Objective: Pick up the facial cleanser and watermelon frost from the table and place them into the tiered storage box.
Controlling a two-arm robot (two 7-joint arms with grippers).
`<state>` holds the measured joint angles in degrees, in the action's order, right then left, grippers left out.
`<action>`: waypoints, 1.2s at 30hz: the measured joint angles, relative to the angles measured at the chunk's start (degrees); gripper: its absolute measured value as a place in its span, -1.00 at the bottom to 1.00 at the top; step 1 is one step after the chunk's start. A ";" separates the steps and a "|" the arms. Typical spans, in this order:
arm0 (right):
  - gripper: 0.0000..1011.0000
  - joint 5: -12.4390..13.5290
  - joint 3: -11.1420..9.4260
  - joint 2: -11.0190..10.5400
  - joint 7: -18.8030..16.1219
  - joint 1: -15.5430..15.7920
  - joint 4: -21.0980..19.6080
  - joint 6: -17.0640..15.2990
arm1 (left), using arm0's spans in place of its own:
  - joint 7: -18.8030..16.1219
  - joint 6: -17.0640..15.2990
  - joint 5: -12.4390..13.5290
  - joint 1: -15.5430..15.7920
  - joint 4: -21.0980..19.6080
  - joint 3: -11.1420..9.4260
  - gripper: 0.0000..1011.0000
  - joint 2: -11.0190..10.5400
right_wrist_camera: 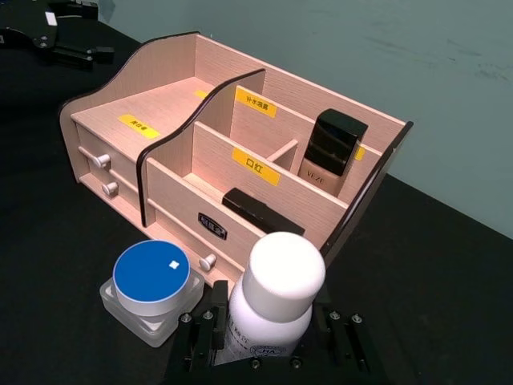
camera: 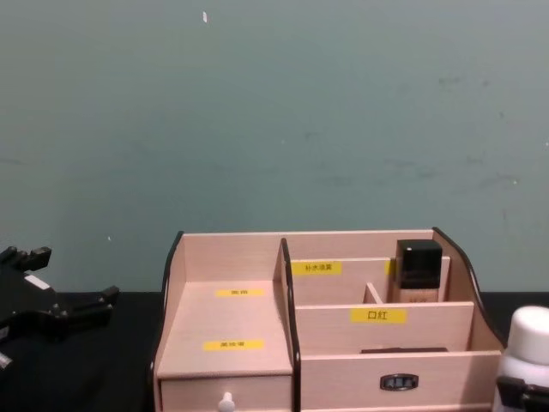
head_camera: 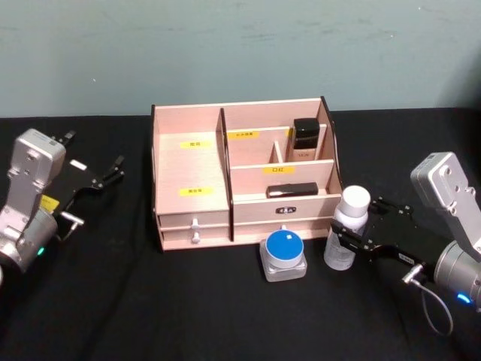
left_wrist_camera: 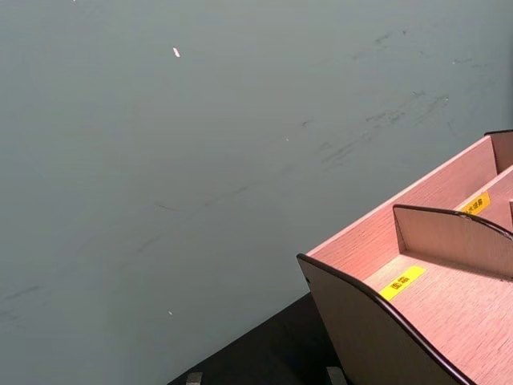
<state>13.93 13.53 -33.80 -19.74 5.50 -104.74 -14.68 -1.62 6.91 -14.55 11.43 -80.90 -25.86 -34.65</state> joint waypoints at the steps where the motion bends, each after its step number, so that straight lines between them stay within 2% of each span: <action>1: 0.22 0.00 0.00 0.00 0.00 0.00 0.00 0.00 | 0.00 0.00 0.00 0.00 0.00 0.00 0.98 0.00; 12: 0.22 0.78 -0.60 0.62 -0.71 0.52 0.03 -0.33 | 0.00 0.00 0.00 0.00 0.00 0.00 0.98 0.00; 36: 0.22 1.03 -0.86 0.50 -1.25 -0.05 -1.54 -1.42 | 0.00 0.00 0.00 0.00 0.00 0.00 0.98 0.00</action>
<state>14.97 12.67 -33.30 -20.99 5.45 -106.28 -16.10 -1.62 6.91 -14.55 11.43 -80.90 -25.86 -34.65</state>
